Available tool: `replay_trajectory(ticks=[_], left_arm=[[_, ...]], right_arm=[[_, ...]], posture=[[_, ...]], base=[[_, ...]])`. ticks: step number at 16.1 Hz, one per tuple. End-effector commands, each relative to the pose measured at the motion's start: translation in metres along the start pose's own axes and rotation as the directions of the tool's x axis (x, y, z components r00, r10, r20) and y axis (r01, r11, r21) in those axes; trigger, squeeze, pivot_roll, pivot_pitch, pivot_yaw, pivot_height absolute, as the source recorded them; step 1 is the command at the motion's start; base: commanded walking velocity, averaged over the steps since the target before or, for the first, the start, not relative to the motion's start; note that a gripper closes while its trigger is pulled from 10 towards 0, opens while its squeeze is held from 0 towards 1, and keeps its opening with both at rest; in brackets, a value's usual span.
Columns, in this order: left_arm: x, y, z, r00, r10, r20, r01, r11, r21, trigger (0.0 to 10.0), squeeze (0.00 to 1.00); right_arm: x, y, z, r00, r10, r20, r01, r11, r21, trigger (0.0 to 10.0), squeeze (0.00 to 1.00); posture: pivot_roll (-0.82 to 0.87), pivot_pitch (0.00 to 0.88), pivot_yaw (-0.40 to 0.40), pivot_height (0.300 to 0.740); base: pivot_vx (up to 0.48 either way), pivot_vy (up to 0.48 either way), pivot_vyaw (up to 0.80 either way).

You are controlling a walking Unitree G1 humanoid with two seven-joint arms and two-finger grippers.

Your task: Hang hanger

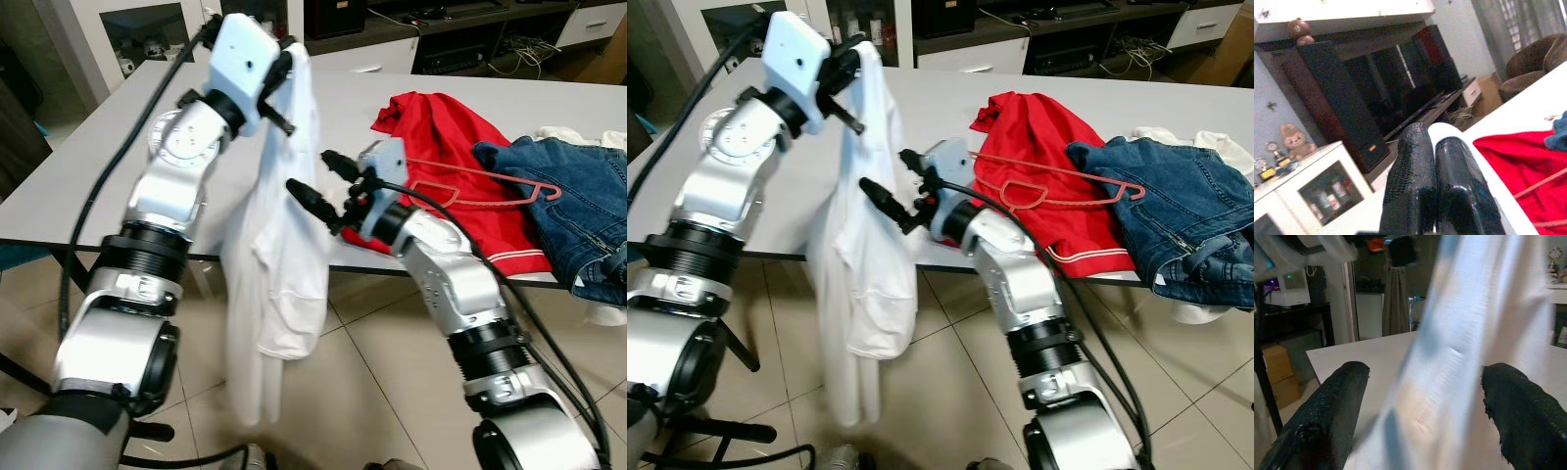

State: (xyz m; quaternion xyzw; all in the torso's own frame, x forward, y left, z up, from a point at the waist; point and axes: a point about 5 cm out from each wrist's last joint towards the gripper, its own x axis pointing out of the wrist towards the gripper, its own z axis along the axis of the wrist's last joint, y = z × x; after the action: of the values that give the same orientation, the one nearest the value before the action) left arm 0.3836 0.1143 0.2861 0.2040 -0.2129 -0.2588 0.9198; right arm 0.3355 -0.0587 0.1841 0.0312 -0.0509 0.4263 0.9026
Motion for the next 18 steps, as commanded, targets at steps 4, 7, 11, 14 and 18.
replay_trajectory(ticks=[4,7,11,14,18], left_arm=[[0.004,-0.008,0.015,0.998,-0.013,0.069,0.014,1.000,-0.005,10.0,0.00],[0.004,-0.009,0.023,0.995,-0.011,0.100,0.014,1.000,-0.024,10.0,0.00],[0.001,-0.013,0.027,0.993,-0.014,0.116,0.018,0.999,-0.030,10.0,0.00],[-0.001,-0.013,0.029,0.993,-0.009,0.121,0.014,0.999,-0.039,10.0,0.00],[-0.005,-0.015,0.030,0.993,-0.002,0.120,0.009,0.998,-0.055,10.0,0.00]], right_arm=[[0.015,-0.001,-0.003,0.997,-0.054,-0.062,0.051,0.997,-0.051,10.0,0.00],[0.017,-0.005,-0.015,0.984,-0.126,-0.127,0.117,0.990,-0.077,10.0,0.00],[0.017,-0.012,-0.030,0.956,-0.197,-0.216,0.177,0.978,-0.105,0.0,0.00],[0.015,-0.019,-0.030,0.945,-0.259,-0.198,0.238,0.963,-0.126,0.0,0.00],[0.014,-0.038,-0.012,0.906,-0.412,-0.095,0.394,0.904,-0.165,0.0,0.00]], posture=[[-0.02,0.000,0.026,0.740],[-0.02,0.000,0.023,0.740],[-0.02,0.000,0.021,0.740],[-0.02,0.000,0.022,0.740],[-0.02,0.000,0.024,0.740]], base=[[0.000,0.000,0.00],[0.000,0.000,0.00],[0.000,0.000,0.00],[0.000,0.000,0.00],[0.000,0.000,0.00]])
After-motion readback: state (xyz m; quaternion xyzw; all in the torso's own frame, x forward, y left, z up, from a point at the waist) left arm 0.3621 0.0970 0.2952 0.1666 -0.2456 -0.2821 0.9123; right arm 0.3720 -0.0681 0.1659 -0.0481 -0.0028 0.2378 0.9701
